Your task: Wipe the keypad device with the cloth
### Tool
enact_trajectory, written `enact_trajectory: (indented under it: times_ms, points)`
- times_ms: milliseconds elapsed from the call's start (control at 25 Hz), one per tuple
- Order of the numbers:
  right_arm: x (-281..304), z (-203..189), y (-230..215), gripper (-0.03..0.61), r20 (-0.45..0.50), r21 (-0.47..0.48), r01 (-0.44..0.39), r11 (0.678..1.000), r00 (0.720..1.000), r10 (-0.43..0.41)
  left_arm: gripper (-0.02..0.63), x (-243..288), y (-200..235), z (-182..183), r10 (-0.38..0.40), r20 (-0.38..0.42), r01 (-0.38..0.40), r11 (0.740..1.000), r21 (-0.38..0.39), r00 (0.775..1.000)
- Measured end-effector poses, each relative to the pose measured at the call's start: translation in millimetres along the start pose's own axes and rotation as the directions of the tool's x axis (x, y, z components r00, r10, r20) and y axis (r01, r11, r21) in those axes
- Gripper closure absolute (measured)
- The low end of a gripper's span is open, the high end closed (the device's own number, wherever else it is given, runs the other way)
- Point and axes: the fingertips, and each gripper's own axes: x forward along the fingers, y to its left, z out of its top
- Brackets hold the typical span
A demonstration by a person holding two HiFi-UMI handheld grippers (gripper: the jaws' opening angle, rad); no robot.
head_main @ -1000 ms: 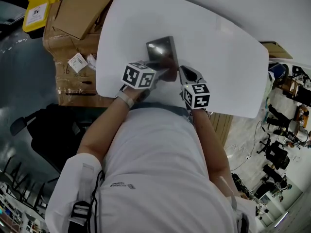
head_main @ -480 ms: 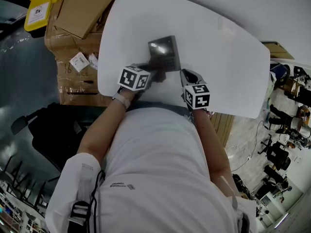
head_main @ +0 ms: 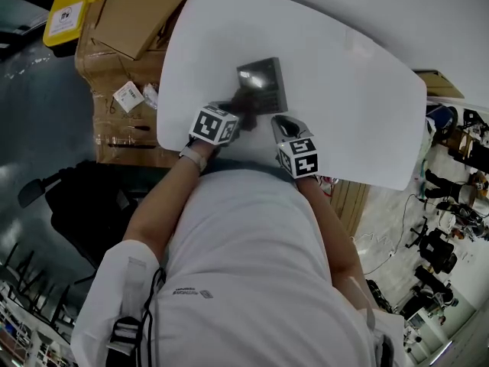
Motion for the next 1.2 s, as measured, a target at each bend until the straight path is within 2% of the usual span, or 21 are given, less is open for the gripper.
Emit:
enact_trajectory:
  times_ms: [280,480,600,720,840,960,1200]
  points:
    - [-2.8,0.0,-6.6,0.545,0.011,0.014,0.004,1.0,1.0,-0.004,0.502,2.1,15.8,-11.8,0.077,-0.024,-0.076,0.997,0.023,0.997]
    - [-14.9,-3.7,-13.1,0.545,0.031,0.033,0.003,0.999,1.0,-0.004,0.502,-7.5,4.5,-12.2,0.108,-0.009,-0.108,0.994,-0.009,0.994]
    - [-19.8,10.5,-15.5,0.545,0.111,0.05,-0.041,0.998,0.993,0.035,0.502,-27.4,-0.3,3.0,0.126,0.07,-0.126,0.992,0.006,0.99]
    - [-36.1,28.8,-18.1,0.546,0.209,0.083,-0.104,0.991,0.974,0.085,0.502,-53.6,-13.8,21.6,0.129,0.17,-0.128,0.992,-0.014,0.977]
    - [-61.2,46.3,-18.4,0.546,0.28,0.073,-0.139,0.988,0.953,0.114,0.502,-85.9,-41.7,41.5,0.116,0.285,-0.118,0.993,-0.011,0.951]
    - [-91.1,69.9,-14.3,0.545,0.359,0.037,-0.178,0.983,0.921,0.153,0.502,-120.9,-79.8,66.7,0.087,0.415,-0.113,0.993,0.038,0.906]
    - [-154.6,106.4,5.6,0.545,0.492,-0.025,-0.243,0.97,0.842,0.223,0.502,-182.5,-138.9,86.3,0.044,0.573,-0.112,0.99,0.085,0.819]
